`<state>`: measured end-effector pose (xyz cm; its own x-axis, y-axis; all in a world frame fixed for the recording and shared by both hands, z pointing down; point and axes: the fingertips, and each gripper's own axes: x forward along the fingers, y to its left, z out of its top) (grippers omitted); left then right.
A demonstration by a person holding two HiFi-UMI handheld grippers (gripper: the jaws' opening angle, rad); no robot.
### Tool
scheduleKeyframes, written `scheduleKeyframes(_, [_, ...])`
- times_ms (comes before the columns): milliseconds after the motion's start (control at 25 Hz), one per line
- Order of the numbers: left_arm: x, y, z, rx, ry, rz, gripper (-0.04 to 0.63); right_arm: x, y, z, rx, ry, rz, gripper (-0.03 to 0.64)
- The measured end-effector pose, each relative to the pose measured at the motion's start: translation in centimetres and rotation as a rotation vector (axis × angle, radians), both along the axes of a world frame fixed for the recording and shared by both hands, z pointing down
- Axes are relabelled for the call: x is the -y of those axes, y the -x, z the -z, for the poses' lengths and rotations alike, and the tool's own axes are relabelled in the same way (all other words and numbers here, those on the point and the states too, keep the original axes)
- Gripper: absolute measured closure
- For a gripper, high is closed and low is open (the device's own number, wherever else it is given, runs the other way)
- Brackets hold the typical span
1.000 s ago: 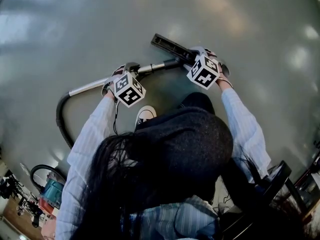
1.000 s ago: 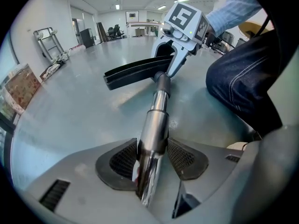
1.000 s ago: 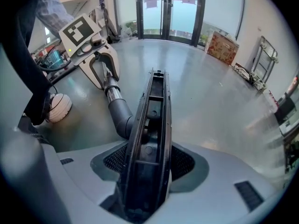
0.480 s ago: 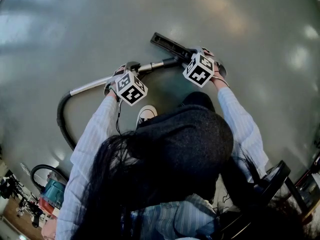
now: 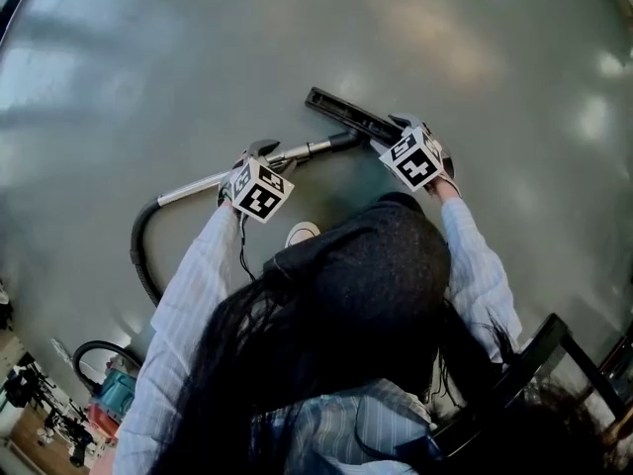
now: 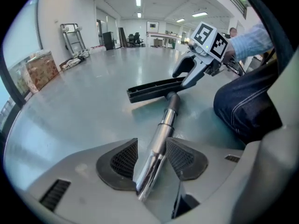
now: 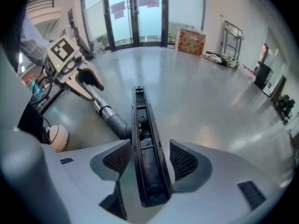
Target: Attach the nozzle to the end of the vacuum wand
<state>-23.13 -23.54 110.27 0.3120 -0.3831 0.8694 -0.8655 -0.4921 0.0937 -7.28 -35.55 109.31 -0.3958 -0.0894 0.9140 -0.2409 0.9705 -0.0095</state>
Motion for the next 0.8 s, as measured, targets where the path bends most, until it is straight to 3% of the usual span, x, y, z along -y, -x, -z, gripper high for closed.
scheduleKeyframes(200, [1.9,0.5,2.0,-0.119,-0.037,0.149,0.403,0.8,0.0,3.6,0.19,0.063,-0.21,0.371])
scheduleKeyframes(480, [2.6,1.4,3.5,-0.333,-0.046,0.402,0.403,-0.1,0.5,5.7,0.384,0.1,-0.4,0.373])
scheduleKeyframes(560, [2.6,2.1,3.6,-0.388,-0.054,0.466,0.407,0.1,0.9,5.7,0.414,0.075,-0.426,0.413])
scheduleKeyframes(600, [2.5,2.5,3.7,-0.405,-0.062,0.499,0.421,0.3,1.0,5.7,0.429,0.052,-0.441,0.475])
scheduleKeyframes(680, [1.6,3.0,4.2,-0.41,-0.085,0.559,0.485,0.3,1.1,6.2,0.46,0.022,-0.472,0.587])
scheduleKeyframes(760, [0.3,3.4,5.1,-0.368,-0.119,0.588,0.575,-0.3,0.9,7.0,0.486,0.03,-0.48,0.595])
scheduleKeyframes(800, [-0.2,3.5,5.7,-0.338,-0.137,0.589,0.585,-0.6,0.7,7.7,0.499,0.028,-0.484,0.598])
